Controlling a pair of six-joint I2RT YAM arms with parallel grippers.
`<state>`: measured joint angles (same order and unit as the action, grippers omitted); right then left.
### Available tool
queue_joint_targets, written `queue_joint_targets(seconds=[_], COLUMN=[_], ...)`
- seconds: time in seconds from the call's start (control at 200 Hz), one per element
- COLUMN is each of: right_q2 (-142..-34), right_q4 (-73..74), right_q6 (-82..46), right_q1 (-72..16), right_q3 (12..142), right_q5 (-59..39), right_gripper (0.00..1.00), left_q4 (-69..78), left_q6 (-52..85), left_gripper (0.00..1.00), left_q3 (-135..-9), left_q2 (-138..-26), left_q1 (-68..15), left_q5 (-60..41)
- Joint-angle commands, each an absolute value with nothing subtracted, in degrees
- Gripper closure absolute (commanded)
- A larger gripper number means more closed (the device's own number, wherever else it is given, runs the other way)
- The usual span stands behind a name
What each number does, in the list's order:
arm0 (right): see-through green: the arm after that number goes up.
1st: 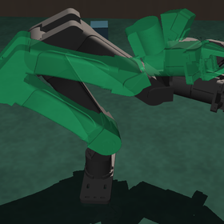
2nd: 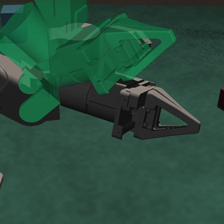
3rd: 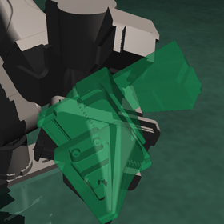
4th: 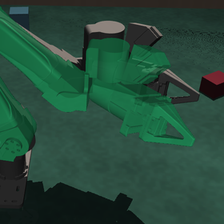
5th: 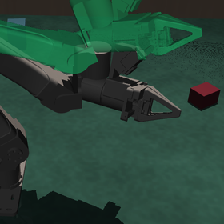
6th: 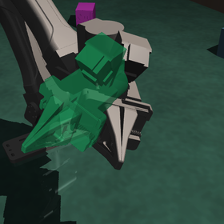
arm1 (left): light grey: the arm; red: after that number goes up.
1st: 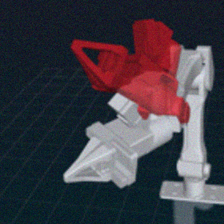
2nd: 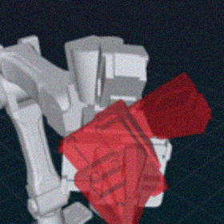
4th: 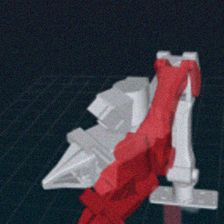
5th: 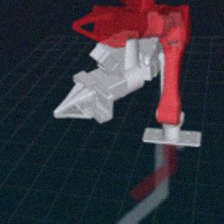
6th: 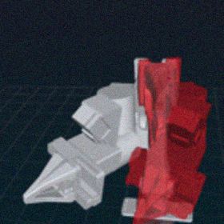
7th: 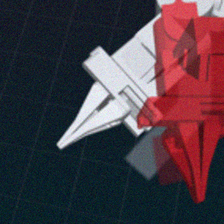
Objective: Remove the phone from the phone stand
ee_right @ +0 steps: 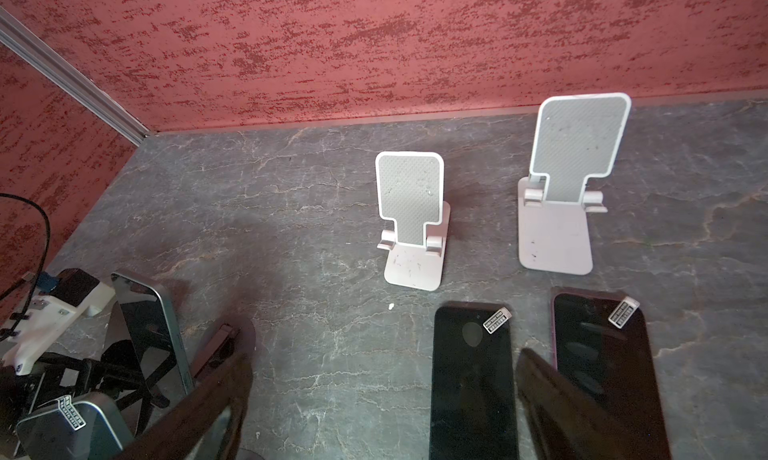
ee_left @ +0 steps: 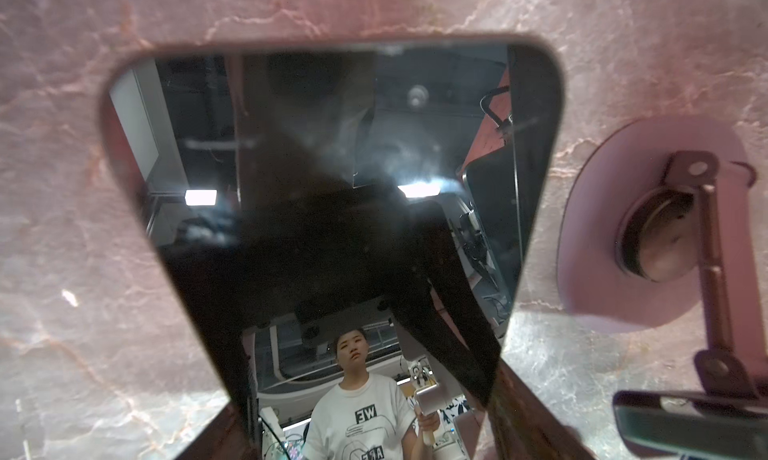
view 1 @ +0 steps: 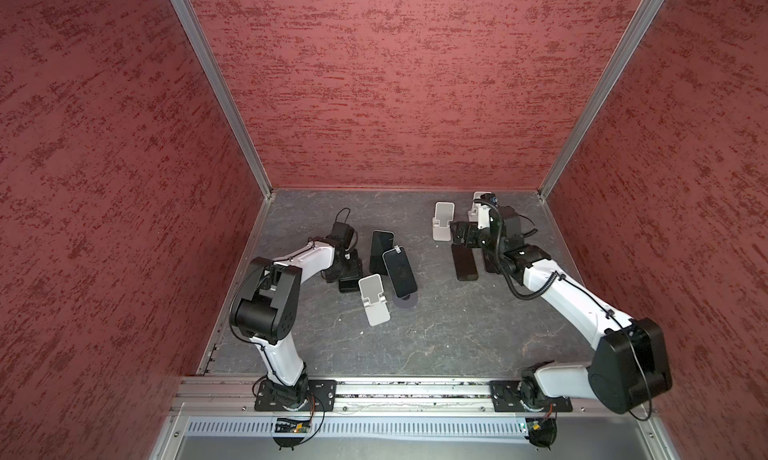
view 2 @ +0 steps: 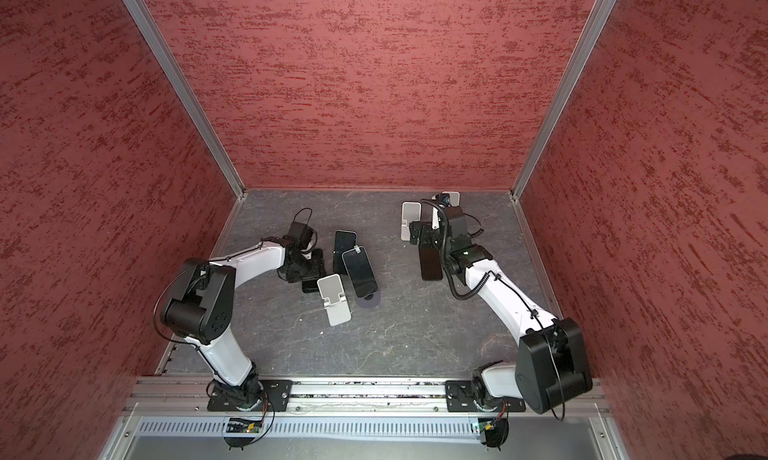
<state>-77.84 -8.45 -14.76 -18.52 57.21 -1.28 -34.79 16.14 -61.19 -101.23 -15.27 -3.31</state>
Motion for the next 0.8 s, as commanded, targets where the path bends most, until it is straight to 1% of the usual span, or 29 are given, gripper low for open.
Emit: queue_joint_targets(seconds=[0.0, 0.356, 0.792], right_q2=[-76.1, -75.9, -74.9], right_q4=[-7.8, -8.1, -7.8], right_q6=[-15.4, -15.3, -14.9], right_q1=[-18.3, -18.3, -18.3], right_q3=[57.2, 57.5, 56.4], right_q5=[-1.4, -1.2, -0.4], right_gripper=[0.01, 0.01, 0.01], left_q4=[-35.8, -39.0, -45.2], left_q6=[14.2, 12.6, 12.6], left_gripper=[0.37, 0.37, 0.37], left_q3=[-62.7, -65.1, -69.5], left_q2=[-103.1, -106.5, -110.1], left_q1=[-14.4, -14.2, -14.2], left_q5=[-4.6, -6.1, -4.5])
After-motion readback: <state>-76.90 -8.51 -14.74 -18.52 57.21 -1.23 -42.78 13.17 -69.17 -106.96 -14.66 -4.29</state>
